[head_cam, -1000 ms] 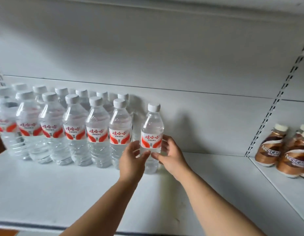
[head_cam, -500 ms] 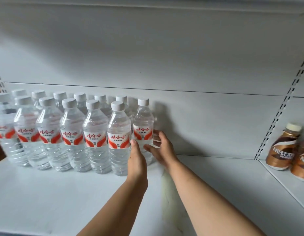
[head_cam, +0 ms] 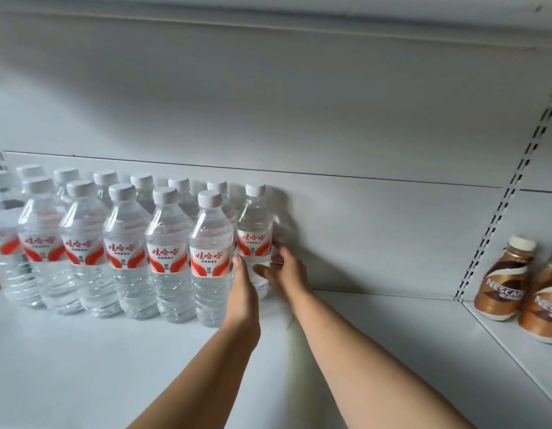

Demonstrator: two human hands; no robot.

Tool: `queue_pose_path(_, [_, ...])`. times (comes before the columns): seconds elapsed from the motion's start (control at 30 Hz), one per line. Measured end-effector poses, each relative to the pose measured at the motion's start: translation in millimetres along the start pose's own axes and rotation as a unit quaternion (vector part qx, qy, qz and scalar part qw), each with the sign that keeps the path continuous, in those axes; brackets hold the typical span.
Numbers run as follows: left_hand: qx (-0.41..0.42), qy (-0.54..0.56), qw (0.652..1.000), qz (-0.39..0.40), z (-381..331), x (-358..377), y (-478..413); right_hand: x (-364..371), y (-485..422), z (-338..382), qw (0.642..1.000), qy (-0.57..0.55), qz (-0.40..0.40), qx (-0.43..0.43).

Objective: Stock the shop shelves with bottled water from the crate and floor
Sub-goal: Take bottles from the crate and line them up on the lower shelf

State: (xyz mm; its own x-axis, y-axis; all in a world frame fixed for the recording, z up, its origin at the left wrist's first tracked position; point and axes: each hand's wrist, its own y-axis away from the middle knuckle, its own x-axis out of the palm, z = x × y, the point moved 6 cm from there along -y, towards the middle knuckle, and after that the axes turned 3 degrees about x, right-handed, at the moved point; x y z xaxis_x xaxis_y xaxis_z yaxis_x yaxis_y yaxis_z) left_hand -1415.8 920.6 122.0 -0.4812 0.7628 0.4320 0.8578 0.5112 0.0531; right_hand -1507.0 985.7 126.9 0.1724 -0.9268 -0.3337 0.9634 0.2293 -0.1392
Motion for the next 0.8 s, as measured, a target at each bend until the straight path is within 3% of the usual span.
queue_pose_path(0.17, [-0.067,-0.033,0.997,-0.02,-7.9,-2.1,17.3,-31.2,25.9,11.6,0.997,0.019,-0.023,0.071])
queue_pose_path(0.3, [-0.144,-0.045,0.989,0.008,-55.0,15.8,52.7,-76.9,64.5,46.8,0.989,0.059,-0.033,0.129])
queue_pose_path(0.43, [-0.147,-0.172,0.973,0.038,-120.7,37.3,95.6,-126.5,119.9,100.0,0.978,0.012,-0.067,0.199])
queue_pose_path(0.57, [-0.139,-0.269,0.944,0.13,-188.6,89.1,154.8,-176.5,186.1,158.9,0.964,-0.008,-0.109,0.242])
queue_pose_path(0.8, [-0.128,-0.305,0.89,0.314,-267.8,189.3,297.9,-296.8,340.6,262.0,0.926,-0.031,-0.256,0.276])
